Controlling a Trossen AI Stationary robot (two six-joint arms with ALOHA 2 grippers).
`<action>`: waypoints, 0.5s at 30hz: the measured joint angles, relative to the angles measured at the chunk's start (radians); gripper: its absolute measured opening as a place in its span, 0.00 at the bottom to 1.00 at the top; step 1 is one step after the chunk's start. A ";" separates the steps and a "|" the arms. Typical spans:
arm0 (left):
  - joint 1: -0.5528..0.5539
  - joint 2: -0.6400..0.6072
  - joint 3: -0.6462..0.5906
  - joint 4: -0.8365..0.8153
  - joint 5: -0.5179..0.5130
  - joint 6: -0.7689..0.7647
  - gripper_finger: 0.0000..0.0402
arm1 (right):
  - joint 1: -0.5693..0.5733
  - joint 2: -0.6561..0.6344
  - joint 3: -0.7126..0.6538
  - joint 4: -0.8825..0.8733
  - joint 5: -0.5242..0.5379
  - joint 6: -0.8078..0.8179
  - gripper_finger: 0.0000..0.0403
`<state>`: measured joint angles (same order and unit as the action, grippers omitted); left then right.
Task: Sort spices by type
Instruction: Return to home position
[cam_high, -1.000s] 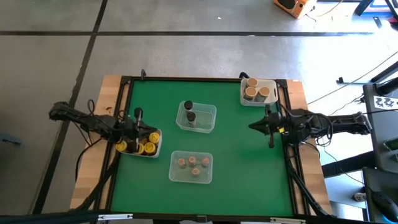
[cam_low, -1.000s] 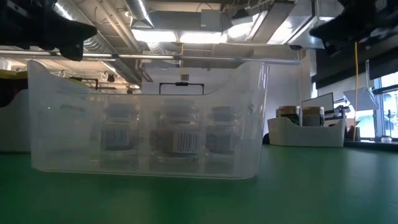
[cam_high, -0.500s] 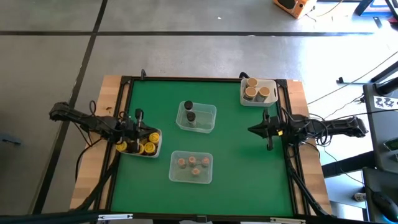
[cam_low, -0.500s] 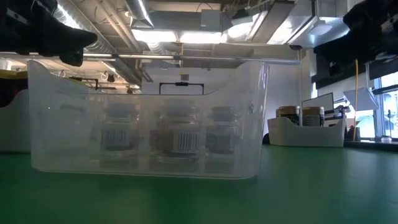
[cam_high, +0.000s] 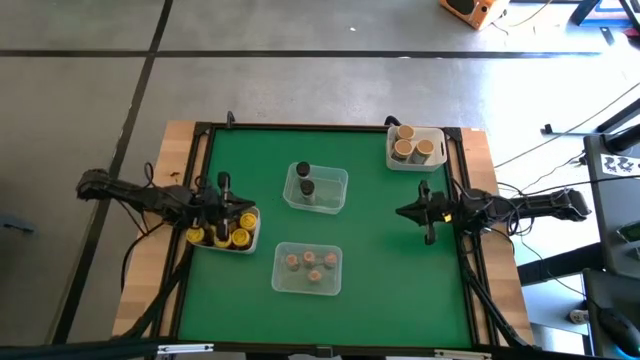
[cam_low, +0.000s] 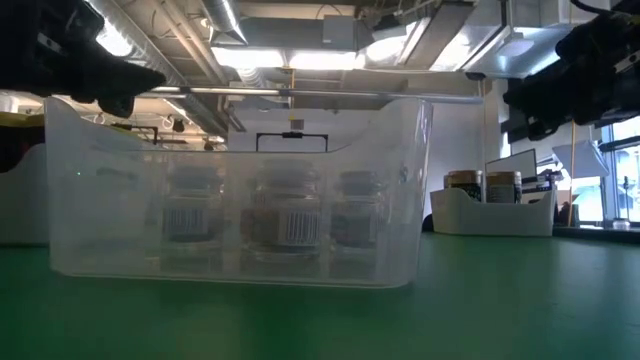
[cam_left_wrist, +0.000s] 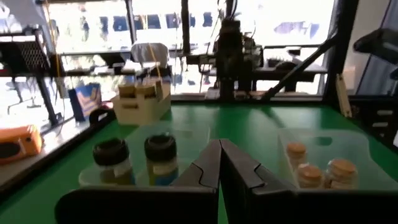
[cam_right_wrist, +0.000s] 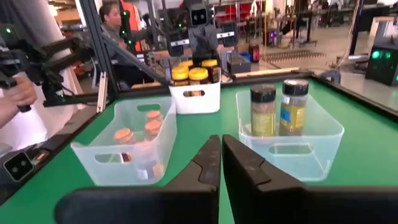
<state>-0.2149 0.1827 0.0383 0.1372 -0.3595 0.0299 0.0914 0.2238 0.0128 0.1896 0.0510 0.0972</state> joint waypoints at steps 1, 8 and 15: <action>0.004 0.000 0.000 -0.012 0.000 -0.009 0.00 | 0.000 -0.001 0.000 -0.010 0.000 0.000 0.05; 0.049 -0.003 -0.031 0.014 0.070 0.009 0.00 | 0.000 0.000 -0.001 -0.019 0.013 -0.022 0.05; 0.143 -0.064 -0.030 -0.025 0.224 0.073 0.00 | 0.000 0.000 -0.002 -0.028 0.009 -0.027 0.05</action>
<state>-0.0724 0.1188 0.0086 0.1118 -0.1359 0.1032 0.0910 0.2237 0.0109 0.1612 0.0603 0.0702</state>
